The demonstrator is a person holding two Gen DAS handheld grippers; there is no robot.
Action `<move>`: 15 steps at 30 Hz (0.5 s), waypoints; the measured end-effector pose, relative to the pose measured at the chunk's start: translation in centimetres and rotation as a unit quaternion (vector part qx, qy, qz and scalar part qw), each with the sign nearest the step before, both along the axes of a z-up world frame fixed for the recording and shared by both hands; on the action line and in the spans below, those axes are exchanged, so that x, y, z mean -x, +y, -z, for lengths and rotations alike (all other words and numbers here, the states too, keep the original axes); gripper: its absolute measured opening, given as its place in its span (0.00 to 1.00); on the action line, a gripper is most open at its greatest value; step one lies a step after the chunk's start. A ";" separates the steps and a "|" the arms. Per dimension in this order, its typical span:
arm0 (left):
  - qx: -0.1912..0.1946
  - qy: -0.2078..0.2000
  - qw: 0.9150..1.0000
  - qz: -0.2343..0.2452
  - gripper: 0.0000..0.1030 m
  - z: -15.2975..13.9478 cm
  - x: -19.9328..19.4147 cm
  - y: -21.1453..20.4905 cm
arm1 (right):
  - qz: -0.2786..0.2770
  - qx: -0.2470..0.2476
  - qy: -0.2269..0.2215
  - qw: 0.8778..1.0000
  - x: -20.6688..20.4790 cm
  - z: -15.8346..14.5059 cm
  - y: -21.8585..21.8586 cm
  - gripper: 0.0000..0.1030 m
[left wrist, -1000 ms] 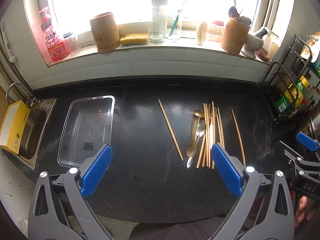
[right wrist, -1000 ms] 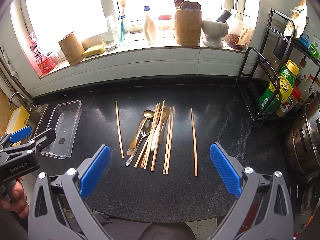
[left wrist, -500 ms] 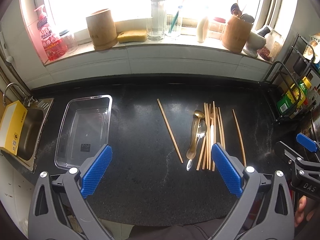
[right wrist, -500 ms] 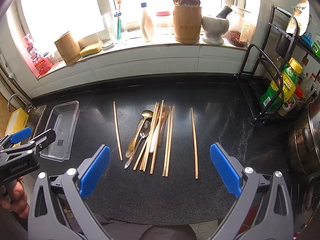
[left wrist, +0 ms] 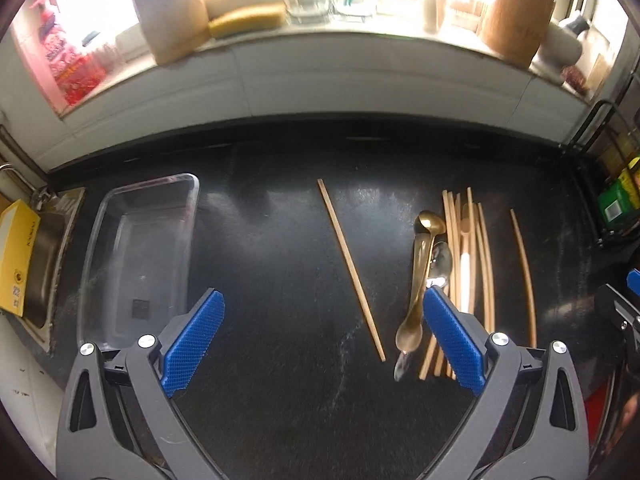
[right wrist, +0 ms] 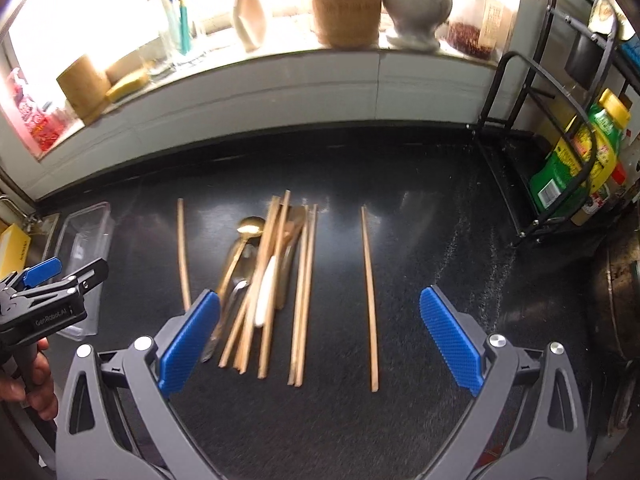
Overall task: Organize utensils
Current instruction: 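Close the right tool on one wooden chopstick while the left tool grasps another chopstick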
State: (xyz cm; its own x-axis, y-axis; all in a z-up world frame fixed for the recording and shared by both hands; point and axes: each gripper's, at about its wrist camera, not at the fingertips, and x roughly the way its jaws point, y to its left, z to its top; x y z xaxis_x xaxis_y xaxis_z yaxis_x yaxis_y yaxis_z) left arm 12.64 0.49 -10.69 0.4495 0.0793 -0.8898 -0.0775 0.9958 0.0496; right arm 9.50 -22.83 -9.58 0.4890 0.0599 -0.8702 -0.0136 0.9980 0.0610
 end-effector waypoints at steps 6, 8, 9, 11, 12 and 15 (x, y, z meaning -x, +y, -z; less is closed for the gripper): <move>0.010 0.020 1.000 0.006 0.94 5.7 -3.1 -0.5 | -0.014 0.014 0.011 1.000 -3.1 5.3 -1.2 0.94; 0.003 0.025 1.000 0.007 0.94 7.5 -4.1 -0.9 | -0.022 0.019 0.020 0.999 -4.3 7.6 -1.5 0.94; 0.002 0.027 1.000 0.008 0.94 8.6 -4.7 -1.0 | -0.023 0.022 0.024 0.999 -4.8 8.5 -1.8 0.94; -0.007 0.029 1.000 0.005 0.94 10.0 -5.4 -1.1 | -0.026 0.022 0.034 0.999 -5.9 10.3 -2.3 0.94; -0.009 0.029 1.000 0.003 0.94 10.7 -5.8 -1.1 | -0.027 0.022 0.040 0.999 -6.4 11.3 -2.6 0.94; -0.009 0.038 0.999 -0.012 0.94 12.7 -6.8 -0.8 | -0.024 0.021 0.057 0.998 -7.4 13.5 -3.4 0.94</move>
